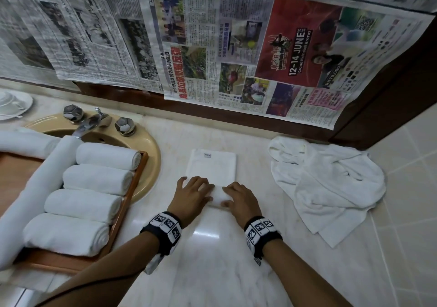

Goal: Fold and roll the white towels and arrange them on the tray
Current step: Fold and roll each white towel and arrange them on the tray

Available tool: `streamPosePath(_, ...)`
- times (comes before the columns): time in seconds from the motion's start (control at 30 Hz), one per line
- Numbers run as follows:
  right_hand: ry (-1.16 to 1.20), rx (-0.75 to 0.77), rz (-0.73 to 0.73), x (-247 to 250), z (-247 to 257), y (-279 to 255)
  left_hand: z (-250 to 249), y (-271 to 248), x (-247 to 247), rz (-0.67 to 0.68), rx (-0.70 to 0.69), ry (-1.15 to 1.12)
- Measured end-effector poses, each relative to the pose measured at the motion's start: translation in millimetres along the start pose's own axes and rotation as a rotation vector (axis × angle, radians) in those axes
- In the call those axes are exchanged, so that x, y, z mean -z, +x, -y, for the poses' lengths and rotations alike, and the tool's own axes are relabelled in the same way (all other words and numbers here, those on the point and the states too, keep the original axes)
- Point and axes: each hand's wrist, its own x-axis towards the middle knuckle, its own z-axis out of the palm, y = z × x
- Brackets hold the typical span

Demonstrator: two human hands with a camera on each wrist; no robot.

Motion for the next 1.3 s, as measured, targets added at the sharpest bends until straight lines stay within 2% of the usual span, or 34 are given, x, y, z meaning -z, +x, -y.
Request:
streamPosePath(0.1,0.103,-0.094,0.079,9,-1,14,-3,-12,-12,-0.014,-0.013,-0.005)
streamPosePath(0.27,0.036,-0.130,0.185,15,-4,29,3,2,-9,0.044,0.006,-0.018)
streamPosePath(0.33,0.001,-0.102,0.137,12,-4,28,8,12,-5,0.077,0.019,-0.043)
streamPosePath(0.47,-0.012,-0.005,-0.089,5,-1,16,14,29,-3,0.127,0.022,-0.041)
streamPosePath(0.57,-0.121,0.086,-0.091,-1,3,12,18,40,-3,0.183,0.001,-0.026)
streamPosePath(0.67,-0.149,0.084,-0.085,-7,1,13,19,48,0,0.209,-0.009,-0.007)
streamPosePath(0.77,-0.092,0.045,-0.111,-7,-3,22,18,48,4,0.117,-0.026,-0.023)
streamPosePath(0.83,-0.062,0.006,-0.082,-2,-6,33,20,44,3,0.008,-0.039,-0.014)
streamPosePath(0.9,-0.036,-0.020,0.000,5,-11,45,22,41,-2,-0.035,-0.038,0.015)
streamPosePath(1.07,0.045,-0.092,0.203,22,-21,71,16,47,-9,0.079,0.053,0.000)
streamPosePath(1.13,0.019,-0.099,0.239,24,-23,76,15,52,-10,0.095,0.078,-0.006)
streamPosePath(1.2,-0.020,-0.066,0.192,25,-25,77,18,58,-10,0.095,0.077,-0.008)
streamPosePath(1.3,-0.033,-0.002,0.031,26,-28,72,23,68,-8,0.131,0.083,-0.017)
